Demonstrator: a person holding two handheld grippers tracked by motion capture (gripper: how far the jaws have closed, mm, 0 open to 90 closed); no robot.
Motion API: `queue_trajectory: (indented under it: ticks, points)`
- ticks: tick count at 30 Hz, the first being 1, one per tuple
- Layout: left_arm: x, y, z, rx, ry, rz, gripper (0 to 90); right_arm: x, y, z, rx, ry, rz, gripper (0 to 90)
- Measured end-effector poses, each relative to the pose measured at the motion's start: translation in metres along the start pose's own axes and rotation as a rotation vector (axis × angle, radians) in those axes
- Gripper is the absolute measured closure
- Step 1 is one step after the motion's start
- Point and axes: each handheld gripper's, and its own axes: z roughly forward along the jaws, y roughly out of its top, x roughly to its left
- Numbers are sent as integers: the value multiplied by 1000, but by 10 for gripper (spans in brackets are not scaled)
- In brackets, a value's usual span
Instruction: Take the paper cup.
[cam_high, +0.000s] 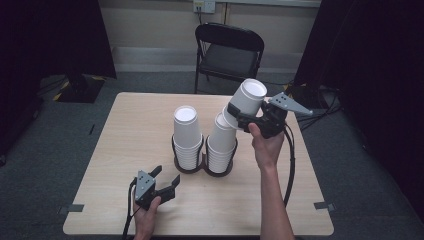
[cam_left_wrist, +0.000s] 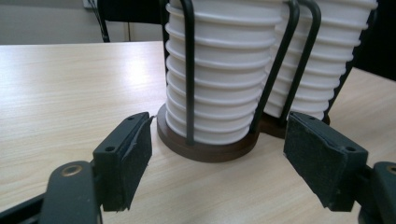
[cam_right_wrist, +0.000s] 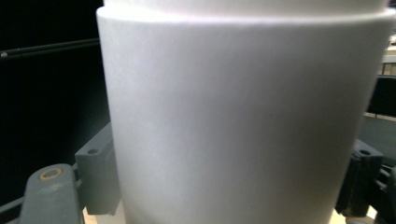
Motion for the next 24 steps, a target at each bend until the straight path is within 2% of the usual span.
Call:
queue_trajectory:
  ticks: [4,6,9,14,18,21,24]
  points:
    - [1,0,0,-11,-28,-21,217,-3,-1,-9,3,-13,15,164]
    - [1,0,0,-14,-27,-26,204,-4,-2,-13,1,-21,21,164]
    - [1,0,0,-10,-37,-18,190,-4,-4,-23,-11,-37,18,164]
    - [0,0,0,-7,-85,-38,193,-9,-10,-39,-13,-62,43,164]
    - [-3,1,1,-20,-113,-60,194,-11,-19,-48,-4,-79,62,165]
    - [-6,2,1,-25,-122,-53,206,-13,-27,-55,6,-98,69,165]
    - [-8,4,1,-35,-137,-53,218,-14,-38,-61,7,-98,99,165]
